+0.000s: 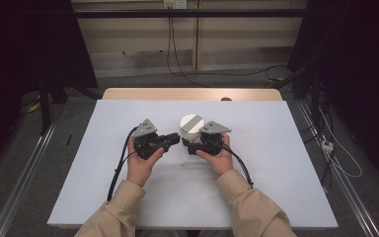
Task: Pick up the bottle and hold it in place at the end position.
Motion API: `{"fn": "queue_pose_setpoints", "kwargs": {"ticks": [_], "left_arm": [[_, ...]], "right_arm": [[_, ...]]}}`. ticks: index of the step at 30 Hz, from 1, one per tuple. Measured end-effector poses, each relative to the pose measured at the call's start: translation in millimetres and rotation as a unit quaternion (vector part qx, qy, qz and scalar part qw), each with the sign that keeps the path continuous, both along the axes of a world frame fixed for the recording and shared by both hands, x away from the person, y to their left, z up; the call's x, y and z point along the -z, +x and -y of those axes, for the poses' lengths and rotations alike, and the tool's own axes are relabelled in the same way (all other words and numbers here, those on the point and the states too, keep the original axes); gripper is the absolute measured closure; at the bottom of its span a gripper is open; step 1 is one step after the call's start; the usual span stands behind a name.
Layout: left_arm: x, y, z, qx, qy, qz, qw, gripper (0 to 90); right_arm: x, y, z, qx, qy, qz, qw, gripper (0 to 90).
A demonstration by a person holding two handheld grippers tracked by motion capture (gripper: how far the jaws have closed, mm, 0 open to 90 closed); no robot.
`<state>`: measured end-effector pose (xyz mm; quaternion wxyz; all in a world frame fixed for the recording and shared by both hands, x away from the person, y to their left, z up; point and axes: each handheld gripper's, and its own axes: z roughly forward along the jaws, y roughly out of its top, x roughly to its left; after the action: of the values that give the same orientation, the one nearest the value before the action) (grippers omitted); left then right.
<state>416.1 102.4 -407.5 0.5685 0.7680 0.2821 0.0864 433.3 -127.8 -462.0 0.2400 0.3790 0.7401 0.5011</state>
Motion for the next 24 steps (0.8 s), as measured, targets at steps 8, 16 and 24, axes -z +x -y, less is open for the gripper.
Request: {"fn": "queue_pose_setpoints", "kwargs": {"ticks": [8, 16, 24], "left_arm": [[2.5, 2.6, 4.0, 0.01, 0.004, -0.005, 0.9999, 90.0], [4.9, 6.3, 5.5, 0.011, 0.009, -0.015, 0.9998, 90.0], [2.8, 8.9, 11.8, 0.013, 0.016, -0.016, 0.9997, 90.0]], "right_arm": [[0.0, 0.1, -0.2, 0.0, 0.0, -0.001, 1.0, 19.1], [0.0, 0.4, 0.2, 0.0, 0.001, -0.001, 1.0, 19.1], [0.0, 0.6, 0.4, -0.001, 0.002, -0.002, 1.0, 19.1]]}}
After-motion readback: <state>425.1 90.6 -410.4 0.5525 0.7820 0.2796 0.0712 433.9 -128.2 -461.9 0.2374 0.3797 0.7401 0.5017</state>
